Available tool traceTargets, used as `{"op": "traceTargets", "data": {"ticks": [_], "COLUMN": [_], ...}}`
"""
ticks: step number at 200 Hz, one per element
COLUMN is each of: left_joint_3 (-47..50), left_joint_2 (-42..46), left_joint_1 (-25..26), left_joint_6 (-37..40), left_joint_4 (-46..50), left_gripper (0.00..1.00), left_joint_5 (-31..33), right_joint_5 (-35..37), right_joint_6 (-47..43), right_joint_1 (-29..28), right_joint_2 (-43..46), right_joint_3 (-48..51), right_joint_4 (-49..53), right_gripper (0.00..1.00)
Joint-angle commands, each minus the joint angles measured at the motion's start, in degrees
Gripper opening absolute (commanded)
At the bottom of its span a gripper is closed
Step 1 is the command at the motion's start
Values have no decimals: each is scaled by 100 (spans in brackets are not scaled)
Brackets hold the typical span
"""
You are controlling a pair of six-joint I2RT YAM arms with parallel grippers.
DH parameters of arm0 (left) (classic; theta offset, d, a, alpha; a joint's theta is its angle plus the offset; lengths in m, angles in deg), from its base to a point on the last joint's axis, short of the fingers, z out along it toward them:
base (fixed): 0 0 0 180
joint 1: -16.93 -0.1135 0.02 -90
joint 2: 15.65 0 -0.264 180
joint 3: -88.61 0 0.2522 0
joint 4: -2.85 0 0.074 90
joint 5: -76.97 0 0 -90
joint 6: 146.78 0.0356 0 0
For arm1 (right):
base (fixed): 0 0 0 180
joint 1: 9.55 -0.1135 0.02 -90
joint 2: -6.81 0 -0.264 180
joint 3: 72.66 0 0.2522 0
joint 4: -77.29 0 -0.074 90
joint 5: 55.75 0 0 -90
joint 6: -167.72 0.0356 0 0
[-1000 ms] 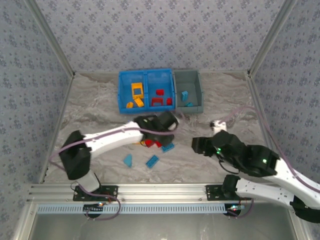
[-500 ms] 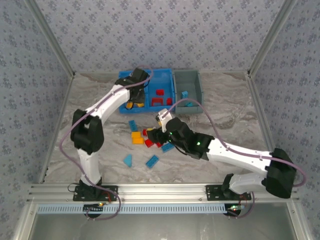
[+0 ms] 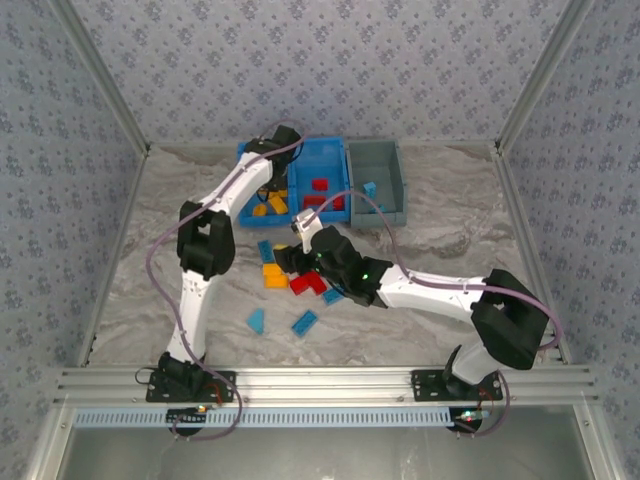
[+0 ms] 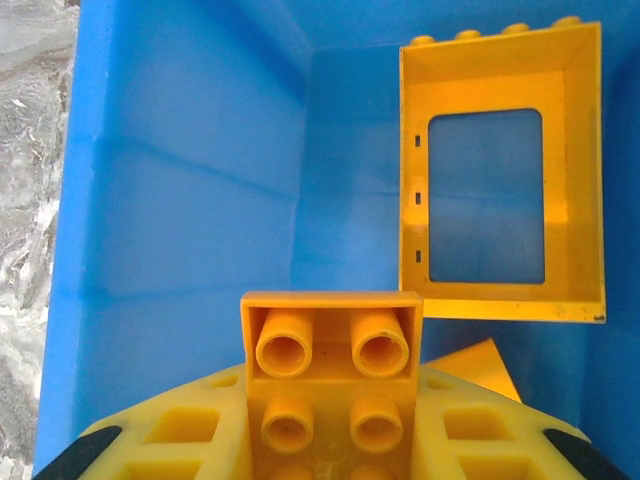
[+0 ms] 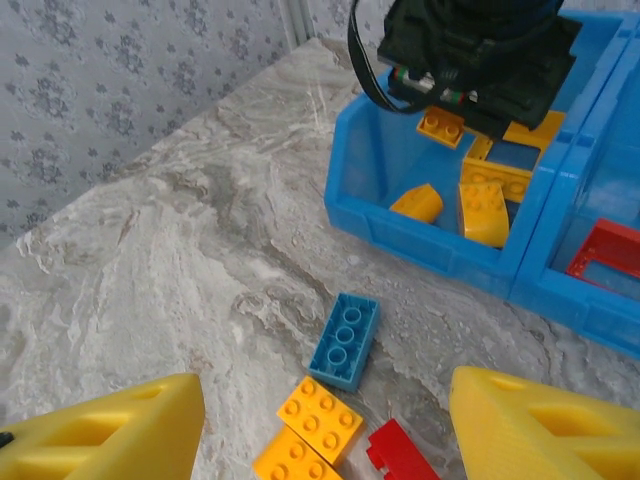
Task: Sort the legos into containers by color
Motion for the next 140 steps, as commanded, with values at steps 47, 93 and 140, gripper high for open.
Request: {"op": "traceTargets", "data": {"ticks": [47, 93, 140], "left_joint_3": [-118, -27, 124], "left_joint_2": [-235, -262, 196], "left_joint_1": [-47, -54, -45], "left_joint_6": [-134, -135, -93], "left_joint_4": [285, 297, 281], "left_gripper": [29, 43, 52], "left_joint_5": [266, 271, 285], "right_joint_5": [-21, 0, 138], "right_joint_6": [128, 161, 164], "right_joint_1": [24, 30, 32], "right_joint_2": [291, 443, 785], "right_joint_3": [-12, 47, 192], "right_joint_4": [-171, 0, 155], "right_gripper": [68, 69, 69]}}
